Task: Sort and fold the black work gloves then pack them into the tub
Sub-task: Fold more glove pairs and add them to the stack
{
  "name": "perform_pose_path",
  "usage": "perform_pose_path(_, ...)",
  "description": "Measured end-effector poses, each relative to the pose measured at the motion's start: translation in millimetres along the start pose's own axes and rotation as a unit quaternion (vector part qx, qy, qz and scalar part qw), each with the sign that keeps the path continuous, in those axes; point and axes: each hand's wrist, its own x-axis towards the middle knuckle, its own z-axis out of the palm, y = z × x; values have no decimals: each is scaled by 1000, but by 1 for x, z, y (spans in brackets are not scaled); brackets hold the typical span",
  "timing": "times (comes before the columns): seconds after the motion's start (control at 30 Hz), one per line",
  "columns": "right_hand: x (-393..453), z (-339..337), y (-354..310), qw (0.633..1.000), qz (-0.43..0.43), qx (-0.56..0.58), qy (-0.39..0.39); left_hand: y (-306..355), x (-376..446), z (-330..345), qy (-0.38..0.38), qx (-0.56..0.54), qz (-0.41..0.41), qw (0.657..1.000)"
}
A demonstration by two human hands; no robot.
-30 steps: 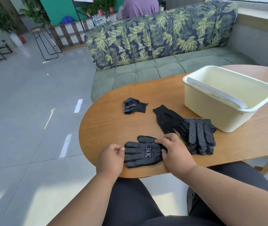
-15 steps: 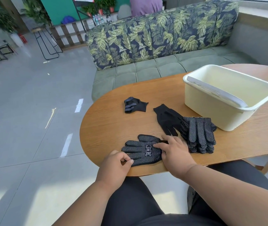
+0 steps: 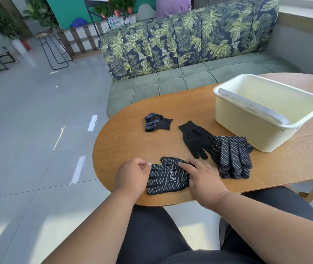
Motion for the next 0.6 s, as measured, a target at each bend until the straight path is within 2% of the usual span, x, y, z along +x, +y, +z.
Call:
perform_pose_path(0.2,2,1,1,1000,5,-5,3,2,10,16,-12,50,-30,998)
perform_pose_path(0.43,2,6,2,1000,8,-23,5,-5,6,16,-7,3,-31,999)
perform_pose_path(0.6,4,6,1,1000,9,-20,6,-6,10,15,-19,22,-16,999)
